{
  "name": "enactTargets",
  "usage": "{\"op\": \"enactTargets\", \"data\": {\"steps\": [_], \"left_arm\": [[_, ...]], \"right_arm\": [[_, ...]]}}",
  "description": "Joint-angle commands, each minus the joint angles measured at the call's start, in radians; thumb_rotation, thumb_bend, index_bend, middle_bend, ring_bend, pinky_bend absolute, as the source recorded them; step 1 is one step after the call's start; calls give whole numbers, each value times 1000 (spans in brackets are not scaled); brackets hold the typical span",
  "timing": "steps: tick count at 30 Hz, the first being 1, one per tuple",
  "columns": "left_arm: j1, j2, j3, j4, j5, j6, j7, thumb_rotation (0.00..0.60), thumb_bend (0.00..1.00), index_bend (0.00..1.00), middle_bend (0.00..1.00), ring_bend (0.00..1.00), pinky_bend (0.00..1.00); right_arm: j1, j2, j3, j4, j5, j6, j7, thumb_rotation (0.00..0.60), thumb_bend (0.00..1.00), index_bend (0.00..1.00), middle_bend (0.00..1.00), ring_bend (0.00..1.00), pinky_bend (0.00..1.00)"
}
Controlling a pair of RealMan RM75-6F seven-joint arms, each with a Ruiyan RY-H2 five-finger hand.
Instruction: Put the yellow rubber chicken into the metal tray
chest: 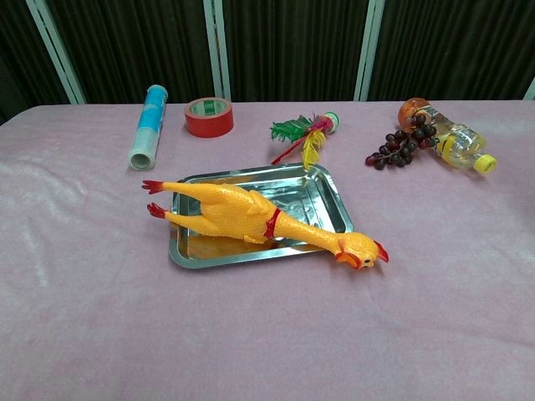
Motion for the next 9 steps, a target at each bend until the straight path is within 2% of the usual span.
{"op": "enactTargets", "data": {"steps": [1,9], "left_arm": [[44,-23,26,14,51,53,-9,600,2,22,0,0,21],[129,-63,75,27,156,144,-3,600,2,29,0,0,21]], "right_arm": [[-69,18,-42,-37,-28,60,4,600,470,180,246,123,195],[-161,43,-107,-110,-82,112,3,600,471,150,246,116,190]]}}
